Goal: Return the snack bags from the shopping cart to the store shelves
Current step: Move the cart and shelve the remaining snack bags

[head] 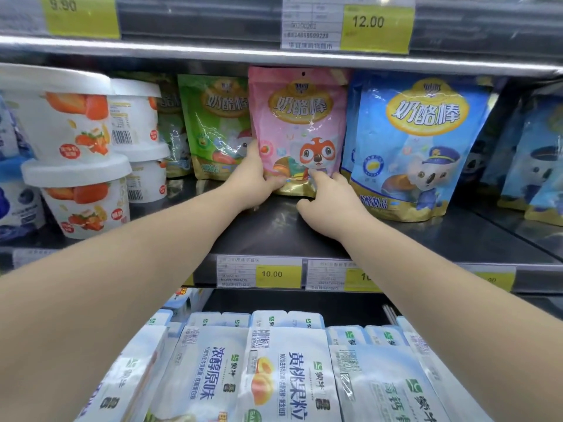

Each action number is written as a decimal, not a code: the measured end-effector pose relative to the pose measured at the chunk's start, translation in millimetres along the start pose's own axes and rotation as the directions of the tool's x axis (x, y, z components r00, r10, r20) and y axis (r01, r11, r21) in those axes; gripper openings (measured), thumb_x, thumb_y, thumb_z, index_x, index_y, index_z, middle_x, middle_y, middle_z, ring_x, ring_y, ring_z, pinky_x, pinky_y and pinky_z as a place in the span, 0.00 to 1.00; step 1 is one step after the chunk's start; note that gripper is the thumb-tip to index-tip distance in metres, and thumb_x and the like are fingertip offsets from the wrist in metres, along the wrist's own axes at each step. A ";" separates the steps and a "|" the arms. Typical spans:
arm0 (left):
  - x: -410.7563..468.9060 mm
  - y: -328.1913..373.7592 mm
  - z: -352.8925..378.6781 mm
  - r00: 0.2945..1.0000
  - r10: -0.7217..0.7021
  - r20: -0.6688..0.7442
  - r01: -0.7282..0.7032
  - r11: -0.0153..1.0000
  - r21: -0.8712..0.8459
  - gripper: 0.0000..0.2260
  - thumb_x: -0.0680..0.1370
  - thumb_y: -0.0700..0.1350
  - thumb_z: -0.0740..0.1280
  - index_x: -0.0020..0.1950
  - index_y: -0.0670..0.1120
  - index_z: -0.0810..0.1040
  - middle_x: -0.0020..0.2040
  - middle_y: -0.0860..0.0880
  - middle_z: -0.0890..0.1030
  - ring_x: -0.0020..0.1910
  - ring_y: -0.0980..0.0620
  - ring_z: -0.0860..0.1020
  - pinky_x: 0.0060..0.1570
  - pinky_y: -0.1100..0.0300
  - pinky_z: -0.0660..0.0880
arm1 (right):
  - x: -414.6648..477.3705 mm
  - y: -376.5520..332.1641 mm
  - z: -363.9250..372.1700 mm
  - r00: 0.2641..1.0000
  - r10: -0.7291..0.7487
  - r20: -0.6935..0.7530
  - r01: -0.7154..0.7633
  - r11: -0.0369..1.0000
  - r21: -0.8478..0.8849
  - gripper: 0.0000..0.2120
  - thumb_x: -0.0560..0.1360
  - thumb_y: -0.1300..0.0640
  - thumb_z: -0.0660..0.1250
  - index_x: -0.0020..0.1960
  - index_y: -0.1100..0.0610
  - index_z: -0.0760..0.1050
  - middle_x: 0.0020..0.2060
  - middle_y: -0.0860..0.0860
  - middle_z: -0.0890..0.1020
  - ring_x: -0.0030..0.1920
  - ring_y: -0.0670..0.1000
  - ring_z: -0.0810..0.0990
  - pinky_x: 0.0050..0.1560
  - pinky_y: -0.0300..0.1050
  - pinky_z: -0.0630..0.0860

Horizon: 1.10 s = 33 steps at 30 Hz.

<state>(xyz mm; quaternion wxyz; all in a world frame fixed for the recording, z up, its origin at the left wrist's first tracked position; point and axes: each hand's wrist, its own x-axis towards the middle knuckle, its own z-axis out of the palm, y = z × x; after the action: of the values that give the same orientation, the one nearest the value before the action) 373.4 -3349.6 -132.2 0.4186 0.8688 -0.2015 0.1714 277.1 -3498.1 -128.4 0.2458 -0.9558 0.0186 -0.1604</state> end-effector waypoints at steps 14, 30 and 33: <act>-3.2 -5.7 -7.5 0.981 -0.164 -0.104 0.164 0.986 -0.006 0.23 0.78 0.47 0.69 0.70 0.43 0.66 0.62 0.48 0.74 0.59 0.48 0.74 0.59 0.56 0.71 | -17.4 -1.6 -6.0 1.000 -0.014 -0.004 0.015 0.993 0.120 0.32 0.78 0.53 0.65 0.80 0.49 0.60 0.67 0.53 0.76 0.59 0.52 0.74 0.50 0.43 0.69; -14.7 15.9 -31.3 0.959 -0.262 -0.108 0.198 0.891 -0.408 0.23 0.77 0.56 0.57 0.64 0.43 0.75 0.57 0.46 0.80 0.57 0.45 0.79 0.60 0.43 0.76 | -7.3 -2.7 -9.0 0.998 0.046 0.036 -0.054 0.967 0.251 0.20 0.74 0.52 0.69 0.65 0.48 0.70 0.60 0.50 0.76 0.49 0.53 0.83 0.47 0.47 0.80; -20.5 12.9 -23.5 0.990 -0.103 -0.098 0.072 0.958 -0.276 0.18 0.82 0.54 0.58 0.68 0.47 0.72 0.61 0.51 0.79 0.60 0.51 0.77 0.66 0.50 0.71 | -10.5 -3.8 -10.5 0.998 0.043 0.044 -0.054 0.959 0.279 0.17 0.74 0.51 0.70 0.62 0.48 0.72 0.57 0.49 0.76 0.52 0.54 0.83 0.54 0.51 0.81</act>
<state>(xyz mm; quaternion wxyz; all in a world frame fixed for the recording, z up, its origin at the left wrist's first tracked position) 346.4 -3334.0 -119.4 0.5515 0.8004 -0.1607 0.1715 263.6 -3498.4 -121.0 0.3826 -0.9135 0.0145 -0.1376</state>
